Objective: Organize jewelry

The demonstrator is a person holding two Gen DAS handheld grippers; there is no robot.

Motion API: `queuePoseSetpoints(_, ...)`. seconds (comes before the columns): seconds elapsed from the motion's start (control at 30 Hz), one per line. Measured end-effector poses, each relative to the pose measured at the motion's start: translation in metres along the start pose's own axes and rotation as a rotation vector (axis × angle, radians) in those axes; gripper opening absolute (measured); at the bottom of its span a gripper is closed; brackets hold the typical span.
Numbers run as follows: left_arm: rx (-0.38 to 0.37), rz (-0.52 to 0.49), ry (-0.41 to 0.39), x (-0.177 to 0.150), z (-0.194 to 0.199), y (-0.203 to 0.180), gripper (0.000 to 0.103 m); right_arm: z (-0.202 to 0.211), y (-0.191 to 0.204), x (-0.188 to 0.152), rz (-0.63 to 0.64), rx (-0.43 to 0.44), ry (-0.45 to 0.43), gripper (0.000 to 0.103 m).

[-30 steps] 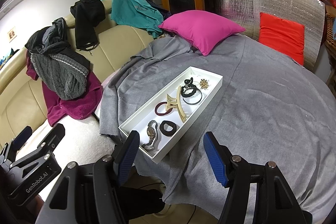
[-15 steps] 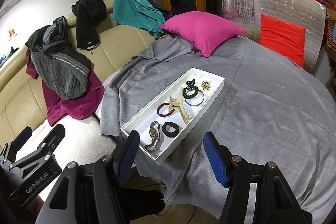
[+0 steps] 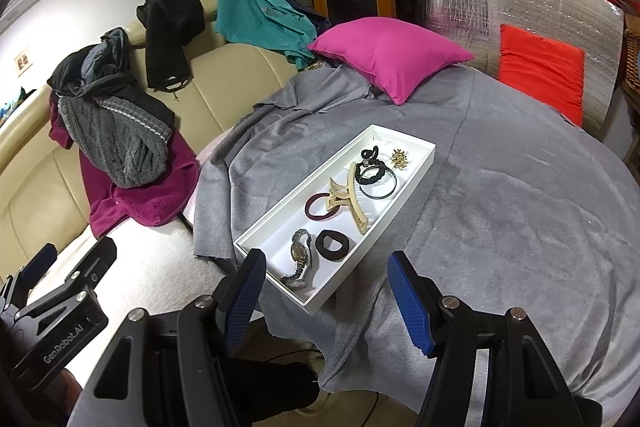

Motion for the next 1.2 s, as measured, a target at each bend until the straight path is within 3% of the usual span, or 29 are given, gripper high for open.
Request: queuePoseSetpoints(1.2, -0.007, -0.048, -0.024, 0.012, 0.029, -0.023, 0.102, 0.019, -0.017, 0.000, -0.035, 0.024, -0.027, 0.067)
Point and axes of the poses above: each gripper's, at about its wrist camera, not at the fingertips, and z roughly against the way its jaws point, y to its left, x to its top, the point moved 6 cm from there along -z, roughly the way its jaws point, and after that the axes turned 2 degrees about -x, right-handed, at the moved point
